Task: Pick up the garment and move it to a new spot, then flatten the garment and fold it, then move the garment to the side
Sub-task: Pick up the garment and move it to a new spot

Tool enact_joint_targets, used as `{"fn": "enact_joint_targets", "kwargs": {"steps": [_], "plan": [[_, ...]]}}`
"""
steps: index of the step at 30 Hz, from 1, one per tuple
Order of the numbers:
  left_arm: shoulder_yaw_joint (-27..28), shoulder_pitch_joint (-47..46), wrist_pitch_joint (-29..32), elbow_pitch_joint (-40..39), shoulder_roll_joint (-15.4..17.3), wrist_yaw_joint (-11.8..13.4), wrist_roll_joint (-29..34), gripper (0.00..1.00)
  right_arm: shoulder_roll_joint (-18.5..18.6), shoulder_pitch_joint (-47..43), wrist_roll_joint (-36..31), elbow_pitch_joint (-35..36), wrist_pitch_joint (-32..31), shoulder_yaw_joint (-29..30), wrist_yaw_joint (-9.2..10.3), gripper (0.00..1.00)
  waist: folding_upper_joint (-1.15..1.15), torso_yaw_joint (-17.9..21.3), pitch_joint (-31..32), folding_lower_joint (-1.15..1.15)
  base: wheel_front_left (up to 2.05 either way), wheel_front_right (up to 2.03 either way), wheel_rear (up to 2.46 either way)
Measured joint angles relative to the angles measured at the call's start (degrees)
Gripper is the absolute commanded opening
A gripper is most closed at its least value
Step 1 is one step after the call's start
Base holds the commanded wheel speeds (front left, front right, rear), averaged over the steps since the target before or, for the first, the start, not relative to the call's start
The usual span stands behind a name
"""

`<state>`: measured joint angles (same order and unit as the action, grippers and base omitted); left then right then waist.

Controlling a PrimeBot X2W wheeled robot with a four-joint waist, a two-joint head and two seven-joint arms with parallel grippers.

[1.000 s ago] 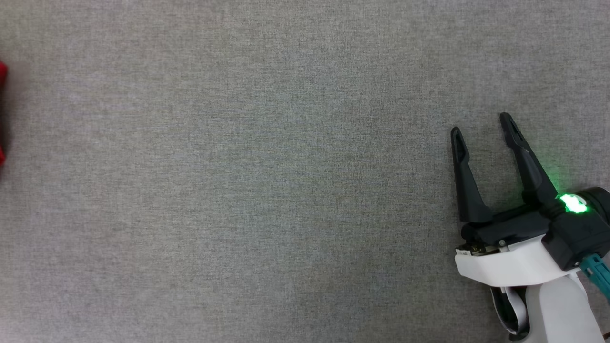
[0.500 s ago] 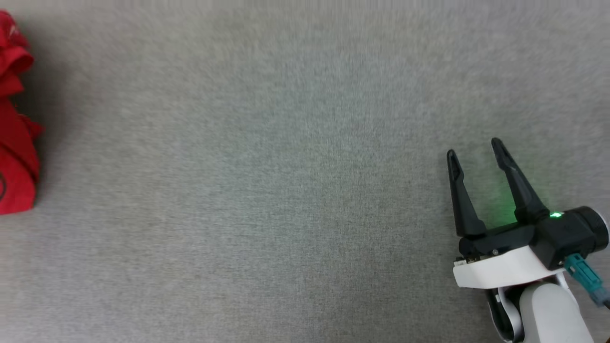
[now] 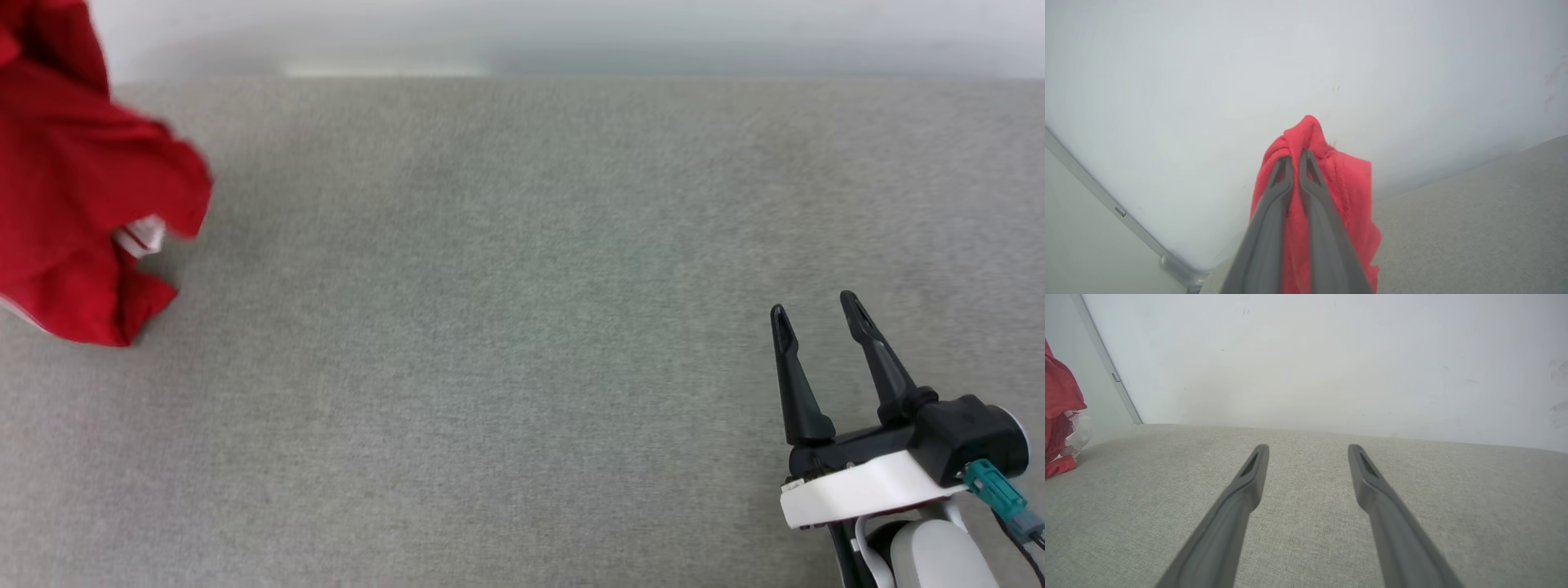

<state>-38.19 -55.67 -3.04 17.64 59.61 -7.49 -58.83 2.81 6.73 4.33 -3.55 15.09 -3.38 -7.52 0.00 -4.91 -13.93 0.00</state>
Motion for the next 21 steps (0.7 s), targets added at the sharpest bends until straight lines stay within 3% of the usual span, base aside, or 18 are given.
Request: {"fn": "enact_joint_targets", "kwargs": {"steps": [5,12,17,21], "plan": [[-1.0,-3.9,-5.2,-5.1,-2.8,0.5,7.3,0.0,0.0,-0.8,1.0,-0.6,0.0,-0.1,0.0,1.0,0.0,2.1,2.7,0.0,0.0,0.0,0.0],[-4.2,-7.2,-6.3,-11.0,-11.0,1.7,10.9,0.0,0.0,-1.5,1.7,-0.6,0.0,1.7,0.01,1.0,0.0,6.4,5.2,0.0,0.0,0.0,0.0],[-10.3,-5.5,-3.9,-16.2,-18.1,2.6,12.6,0.0,0.0,-1.5,2.7,0.2,0.0,4.2,0.01,1.0,0.0,9.9,5.9,0.0,0.0,0.0,0.0],[-18.6,2.1,-1.7,-18.6,-24.5,3.2,13.4,0.0,0.0,-1.5,2.7,0.7,0.0,5.1,0.01,1.0,0.0,12.2,5.8,0.0,0.0,0.0,0.0]]}}
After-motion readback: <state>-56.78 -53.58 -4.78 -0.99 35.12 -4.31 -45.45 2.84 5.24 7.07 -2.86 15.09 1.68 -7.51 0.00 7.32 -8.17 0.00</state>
